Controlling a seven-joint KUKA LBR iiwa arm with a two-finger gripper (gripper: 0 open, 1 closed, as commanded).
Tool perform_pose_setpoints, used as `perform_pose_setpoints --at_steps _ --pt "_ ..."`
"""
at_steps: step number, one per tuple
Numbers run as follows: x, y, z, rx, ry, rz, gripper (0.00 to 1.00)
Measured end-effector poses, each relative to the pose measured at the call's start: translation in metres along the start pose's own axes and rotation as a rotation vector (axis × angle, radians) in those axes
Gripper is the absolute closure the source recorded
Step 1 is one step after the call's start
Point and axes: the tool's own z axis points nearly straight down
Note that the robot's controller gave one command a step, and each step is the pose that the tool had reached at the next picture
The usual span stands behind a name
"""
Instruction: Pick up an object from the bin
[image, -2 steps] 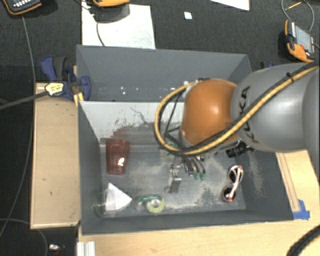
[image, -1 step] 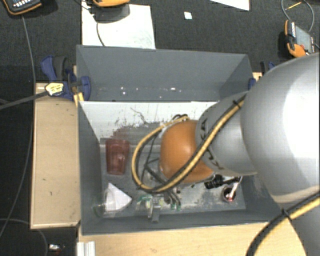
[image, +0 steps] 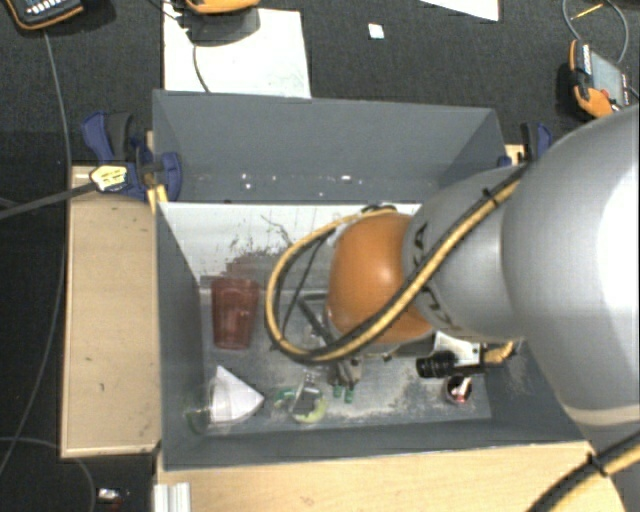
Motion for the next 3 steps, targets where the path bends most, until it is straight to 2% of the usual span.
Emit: perform_pose_setpoints --at_steps 1,2,3 --pt "0.004 -0.017 0.015 0.004 0.016 -0.163 0.00" --pt "0.004 -0.015 0.045 0.001 0.007 -0.052 0.00" --pt "0.007 0.003 0.043 0.000 0.008 -0.030 1.00"
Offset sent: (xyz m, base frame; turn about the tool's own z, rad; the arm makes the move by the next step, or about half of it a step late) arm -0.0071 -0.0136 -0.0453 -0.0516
